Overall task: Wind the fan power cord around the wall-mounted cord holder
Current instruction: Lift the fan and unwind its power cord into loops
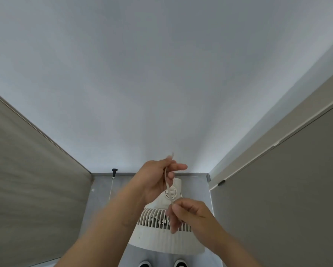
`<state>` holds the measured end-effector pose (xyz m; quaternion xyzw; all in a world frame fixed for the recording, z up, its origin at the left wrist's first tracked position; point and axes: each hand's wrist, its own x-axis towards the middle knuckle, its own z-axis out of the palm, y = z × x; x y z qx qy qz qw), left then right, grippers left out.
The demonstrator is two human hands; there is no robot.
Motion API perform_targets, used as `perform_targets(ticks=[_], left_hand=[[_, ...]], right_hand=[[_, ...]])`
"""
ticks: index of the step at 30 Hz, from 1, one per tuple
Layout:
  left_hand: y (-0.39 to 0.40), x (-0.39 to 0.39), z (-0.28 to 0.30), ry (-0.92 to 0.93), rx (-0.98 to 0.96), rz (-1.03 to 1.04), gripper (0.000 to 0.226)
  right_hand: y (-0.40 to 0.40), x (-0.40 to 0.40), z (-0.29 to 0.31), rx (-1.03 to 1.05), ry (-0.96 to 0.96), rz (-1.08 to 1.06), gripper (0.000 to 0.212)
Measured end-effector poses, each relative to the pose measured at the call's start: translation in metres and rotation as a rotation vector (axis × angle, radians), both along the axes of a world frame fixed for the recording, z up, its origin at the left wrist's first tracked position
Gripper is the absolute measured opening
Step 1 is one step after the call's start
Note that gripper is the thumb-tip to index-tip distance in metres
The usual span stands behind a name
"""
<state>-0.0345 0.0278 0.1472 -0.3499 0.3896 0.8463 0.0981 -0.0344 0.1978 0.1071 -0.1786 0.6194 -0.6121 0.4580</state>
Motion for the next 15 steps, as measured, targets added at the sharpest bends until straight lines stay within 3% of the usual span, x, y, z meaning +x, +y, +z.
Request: perform_targets(ticks=[5, 9, 12, 15], left_hand=[[0.018, 0.034, 0.019, 0.169, -0.280, -0.064, 0.027], [0.035, 0.060, 0.021, 0.292, -0.436, -0.128, 0.027], [0.046, 0.070, 0.008, 0.362, -0.513, -0.258, 0.026], [0.054, 0.078, -0.011, 0.390, -0.499, -0.326, 0.025]], right_hand=[[-0.019, -0.014, -0.001, 0.081, -0.489, -0.216, 0.050], [-0.034, -0.058, 0.007, -0.056, -0.916, -0.454, 0.056], [-0.045, -0.083, 0.018, -0.139, -0.993, -0.499, 0.055], [-0.048, -0.096, 0.035, -0.178, -0.987, -0.586, 0.023]])
